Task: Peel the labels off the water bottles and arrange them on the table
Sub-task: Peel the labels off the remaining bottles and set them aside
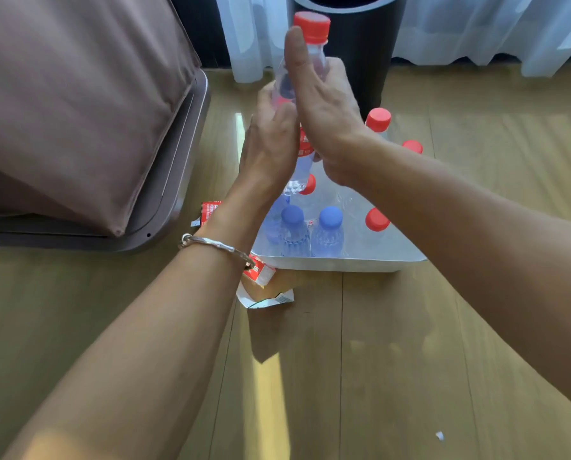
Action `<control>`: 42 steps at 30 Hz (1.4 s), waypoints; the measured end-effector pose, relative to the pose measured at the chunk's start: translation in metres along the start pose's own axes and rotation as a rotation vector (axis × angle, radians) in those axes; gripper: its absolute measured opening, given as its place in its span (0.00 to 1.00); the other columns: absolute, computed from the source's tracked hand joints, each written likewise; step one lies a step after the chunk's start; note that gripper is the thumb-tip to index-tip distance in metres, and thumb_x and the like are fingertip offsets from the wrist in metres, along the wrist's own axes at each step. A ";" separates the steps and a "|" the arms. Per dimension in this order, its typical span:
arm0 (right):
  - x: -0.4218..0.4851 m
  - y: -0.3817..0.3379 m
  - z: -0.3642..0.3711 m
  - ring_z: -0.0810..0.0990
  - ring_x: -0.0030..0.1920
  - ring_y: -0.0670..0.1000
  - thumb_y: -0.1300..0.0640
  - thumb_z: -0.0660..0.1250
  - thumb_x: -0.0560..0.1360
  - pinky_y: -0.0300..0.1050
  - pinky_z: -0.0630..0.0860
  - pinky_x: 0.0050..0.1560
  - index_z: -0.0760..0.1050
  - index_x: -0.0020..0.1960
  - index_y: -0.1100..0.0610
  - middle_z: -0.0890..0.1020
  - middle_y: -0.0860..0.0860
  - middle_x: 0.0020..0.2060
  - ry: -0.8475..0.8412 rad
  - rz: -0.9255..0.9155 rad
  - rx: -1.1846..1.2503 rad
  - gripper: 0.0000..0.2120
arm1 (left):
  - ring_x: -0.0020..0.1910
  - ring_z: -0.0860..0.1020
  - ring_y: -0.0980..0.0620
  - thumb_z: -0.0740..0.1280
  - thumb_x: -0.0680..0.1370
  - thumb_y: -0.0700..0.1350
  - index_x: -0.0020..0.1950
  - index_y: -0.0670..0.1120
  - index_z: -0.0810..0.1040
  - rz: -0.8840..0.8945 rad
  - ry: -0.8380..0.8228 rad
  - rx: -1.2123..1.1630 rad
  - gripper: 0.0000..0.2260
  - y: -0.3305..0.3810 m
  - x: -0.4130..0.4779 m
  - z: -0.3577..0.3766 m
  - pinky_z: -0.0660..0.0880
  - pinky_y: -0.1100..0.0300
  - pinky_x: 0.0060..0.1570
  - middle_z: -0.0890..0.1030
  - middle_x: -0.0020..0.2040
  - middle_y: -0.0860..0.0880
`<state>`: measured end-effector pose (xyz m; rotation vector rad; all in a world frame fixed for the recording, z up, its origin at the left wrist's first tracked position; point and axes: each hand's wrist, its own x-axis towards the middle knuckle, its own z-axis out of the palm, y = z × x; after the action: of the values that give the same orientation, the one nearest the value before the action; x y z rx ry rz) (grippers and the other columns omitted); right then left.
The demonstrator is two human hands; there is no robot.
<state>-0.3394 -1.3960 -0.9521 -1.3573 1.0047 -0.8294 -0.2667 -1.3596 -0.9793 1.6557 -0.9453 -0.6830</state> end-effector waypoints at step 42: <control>-0.001 -0.003 0.000 0.77 0.34 0.39 0.40 0.61 0.80 0.36 0.75 0.41 0.68 0.47 0.53 0.75 0.45 0.36 0.037 -0.045 -0.002 0.16 | 0.44 0.81 0.45 0.60 0.73 0.44 0.60 0.52 0.79 -0.026 0.196 -0.068 0.17 0.011 -0.012 0.012 0.80 0.43 0.46 0.83 0.43 0.52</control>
<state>-0.3395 -1.3956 -0.9492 -1.3749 1.0075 -0.8899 -0.2849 -1.3569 -0.9723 1.6436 -0.7539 -0.5534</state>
